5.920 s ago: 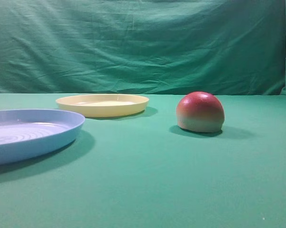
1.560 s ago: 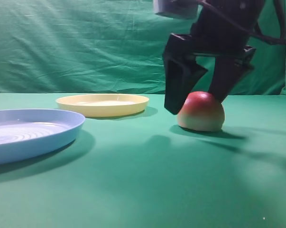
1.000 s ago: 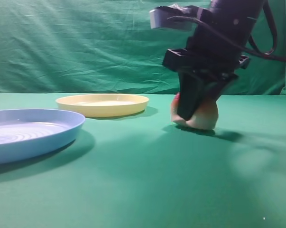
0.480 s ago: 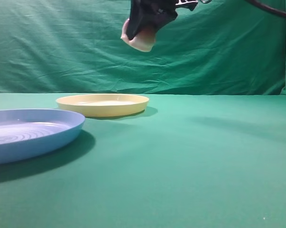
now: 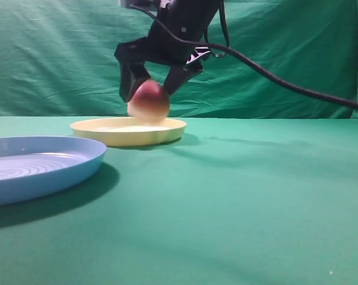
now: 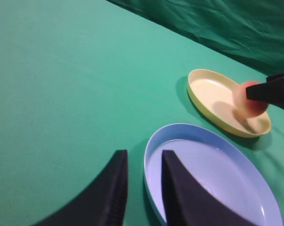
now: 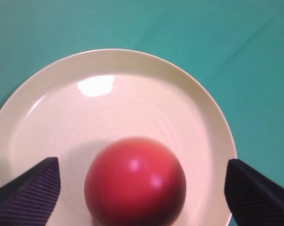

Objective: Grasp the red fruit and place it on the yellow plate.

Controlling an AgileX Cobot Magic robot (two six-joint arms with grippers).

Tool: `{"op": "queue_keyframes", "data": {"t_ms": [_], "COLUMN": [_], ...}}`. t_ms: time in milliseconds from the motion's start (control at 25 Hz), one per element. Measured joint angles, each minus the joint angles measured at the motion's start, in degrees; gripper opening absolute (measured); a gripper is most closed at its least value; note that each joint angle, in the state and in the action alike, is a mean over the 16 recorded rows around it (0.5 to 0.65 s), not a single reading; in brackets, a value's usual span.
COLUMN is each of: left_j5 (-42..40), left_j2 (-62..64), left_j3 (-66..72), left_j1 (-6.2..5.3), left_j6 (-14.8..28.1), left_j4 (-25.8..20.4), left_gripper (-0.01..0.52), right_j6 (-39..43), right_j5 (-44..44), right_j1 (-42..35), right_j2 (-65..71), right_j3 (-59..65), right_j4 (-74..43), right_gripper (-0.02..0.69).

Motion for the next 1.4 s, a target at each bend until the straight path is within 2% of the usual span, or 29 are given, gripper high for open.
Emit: {"op": "queue_keyframes", "data": {"t_ms": [400, 560, 720, 1160, 1400], "left_j5": [0.0, 0.0, 0.0, 0.0, 0.0], "left_j2": [0.0, 0.0, 0.0, 0.0, 0.0], "left_j3": [0.0, 0.0, 0.0, 0.0, 0.0], "left_j1": [0.0, 0.0, 0.0, 0.0, 0.0], "left_j6": [0.0, 0.0, 0.0, 0.0, 0.0], "left_j4": [0.0, 0.0, 0.0, 0.0, 0.0], "left_gripper": [0.157, 0.157, 0.157, 0.157, 0.157], "right_j6": [3.16, 4.98, 6.62, 7.43, 7.56], "right_j5": [14.5, 17.65, 16.86, 7.02, 9.35], "right_j1": [0.0, 0.0, 0.0, 0.0, 0.0], "right_j2": [-16.95, -26.67, -37.51, -70.11, -85.69], "right_j3": [-0.48, 4.46, 13.38, 46.36, 57.01], "right_j4": [-0.06, -0.04, 0.15, 1.09, 1.51], "right_gripper": [0.12, 0.023, 0.0, 0.0, 0.0]}}
